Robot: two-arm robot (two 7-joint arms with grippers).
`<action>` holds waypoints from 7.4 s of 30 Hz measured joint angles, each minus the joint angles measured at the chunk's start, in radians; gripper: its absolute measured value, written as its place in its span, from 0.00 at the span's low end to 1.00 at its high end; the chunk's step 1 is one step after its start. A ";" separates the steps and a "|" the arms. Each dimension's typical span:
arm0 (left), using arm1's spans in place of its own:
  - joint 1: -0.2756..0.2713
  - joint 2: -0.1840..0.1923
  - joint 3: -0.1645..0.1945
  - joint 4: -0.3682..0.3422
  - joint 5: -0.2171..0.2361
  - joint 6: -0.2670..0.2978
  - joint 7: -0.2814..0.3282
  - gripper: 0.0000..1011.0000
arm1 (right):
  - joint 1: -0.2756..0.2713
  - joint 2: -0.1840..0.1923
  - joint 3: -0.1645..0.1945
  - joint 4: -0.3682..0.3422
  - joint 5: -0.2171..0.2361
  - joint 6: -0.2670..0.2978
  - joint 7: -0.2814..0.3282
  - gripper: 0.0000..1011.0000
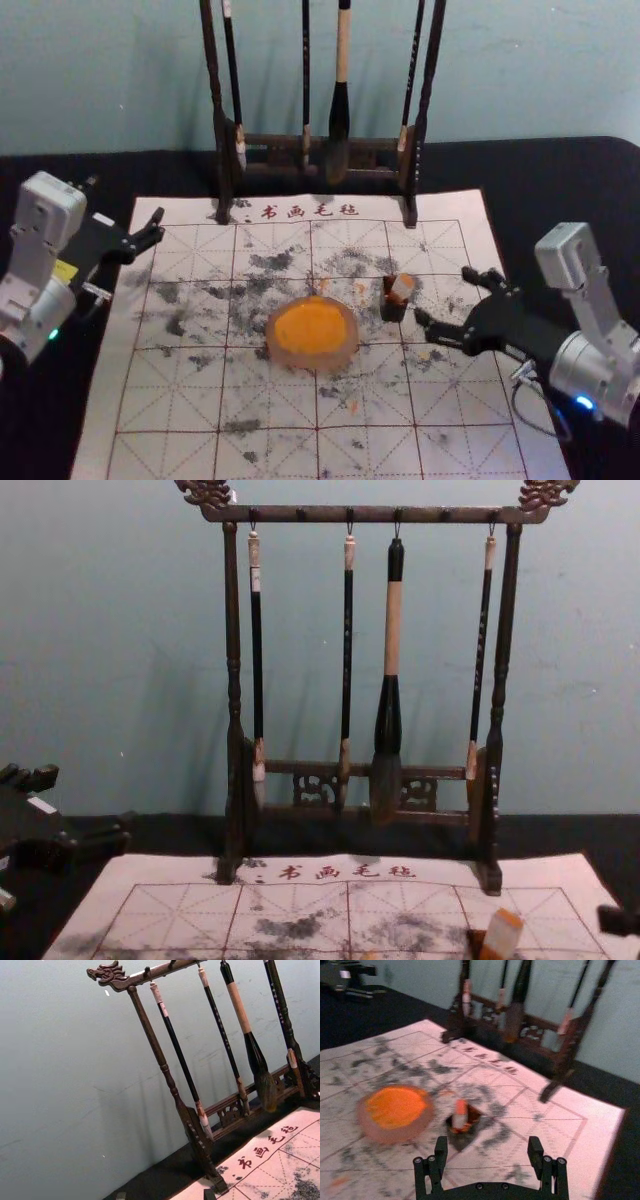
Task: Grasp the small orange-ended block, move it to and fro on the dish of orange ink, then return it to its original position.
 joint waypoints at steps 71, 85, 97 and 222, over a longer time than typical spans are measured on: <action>0.000 0.000 0.000 0.000 0.000 0.000 0.000 0.99 | 0.073 -0.161 -0.003 0.118 -0.087 -0.030 0.075 0.32; 0.000 0.000 0.000 0.000 0.000 0.000 0.000 0.99 | 0.073 -0.161 -0.003 0.118 -0.086 -0.029 0.075 0.11; 0.000 0.000 0.000 0.000 0.000 0.000 0.000 0.99 | 0.061 -0.180 0.034 0.099 -0.087 -0.029 0.078 0.11; 0.000 0.000 0.000 0.000 0.000 0.000 0.000 0.99 | 0.401 -0.170 -0.231 0.235 -0.091 0.129 0.366 0.11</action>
